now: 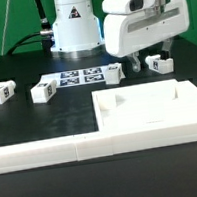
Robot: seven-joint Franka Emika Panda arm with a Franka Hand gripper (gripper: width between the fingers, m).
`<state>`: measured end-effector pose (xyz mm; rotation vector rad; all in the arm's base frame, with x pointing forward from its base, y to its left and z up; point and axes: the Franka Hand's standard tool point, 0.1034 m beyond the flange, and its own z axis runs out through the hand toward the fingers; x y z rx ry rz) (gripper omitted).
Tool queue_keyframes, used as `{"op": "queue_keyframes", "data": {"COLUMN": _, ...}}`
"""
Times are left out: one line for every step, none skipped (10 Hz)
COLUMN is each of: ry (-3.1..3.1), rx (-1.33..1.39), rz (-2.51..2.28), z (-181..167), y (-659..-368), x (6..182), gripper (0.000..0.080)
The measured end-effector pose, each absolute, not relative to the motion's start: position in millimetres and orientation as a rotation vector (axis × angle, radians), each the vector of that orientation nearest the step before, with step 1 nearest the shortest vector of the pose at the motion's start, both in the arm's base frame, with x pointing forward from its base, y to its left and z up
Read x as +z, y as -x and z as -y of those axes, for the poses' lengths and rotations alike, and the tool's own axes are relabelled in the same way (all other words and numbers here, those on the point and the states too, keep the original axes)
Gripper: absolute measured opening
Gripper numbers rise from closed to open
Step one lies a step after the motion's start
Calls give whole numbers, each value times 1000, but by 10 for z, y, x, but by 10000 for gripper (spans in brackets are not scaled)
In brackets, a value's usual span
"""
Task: Assemble one leg
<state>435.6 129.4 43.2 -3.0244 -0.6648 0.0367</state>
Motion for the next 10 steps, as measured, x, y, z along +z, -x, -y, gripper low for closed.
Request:
{"op": "queue_keyframes", "data": {"ry": 3050, "rx": 43, "rz": 496, "z": -1307, "y": -4352, "x": 432, "gripper": 649}}
{"op": "queue_keyframes", "data": {"ry": 3060, "rx": 46, "rz": 409, "z": -1321, "y": -4347, "x": 431, "gripper": 649}}
{"op": "queue_keyframes", "data": {"ry": 3060, "rx": 48, "rz": 410, "z": -1337, "y": -4333, "x": 426, "gripper": 649}}
{"op": "queue_keyframes", "data": {"ry": 3061, "rx": 46, "rz": 390, "z": -1428, "y": -4261, "x": 413, "gripper": 649}}
{"op": "queue_keyframes", "data": {"ry": 3061, "rx": 50, "rz": 392, "z": -1549, "y": -4128, "x": 396, "gripper": 649}}
{"op": "queue_keyframes", "data": {"ry": 3058, "rx": 55, "rz": 426, "z": -1612, "y": -4014, "x": 393, "gripper": 649}}
{"op": "queue_keyframes", "data": {"ry": 3056, "rx": 54, "rz": 455, "z": -1658, "y": -3927, "x": 410, "gripper": 649}}
{"op": "queue_keyframes", "data": {"ry": 3055, "rx": 54, "rz": 475, "z": -1693, "y": -3877, "x": 432, "gripper": 649}}
{"op": "queue_keyframes", "data": {"ry": 3054, "rx": 60, "rz": 488, "z": -1742, "y": -3797, "x": 440, "gripper": 649}}
{"op": "queue_keyframes", "data": {"ry": 3059, "rx": 90, "rz": 489, "z": -1769, "y": -3738, "x": 431, "gripper": 649}}
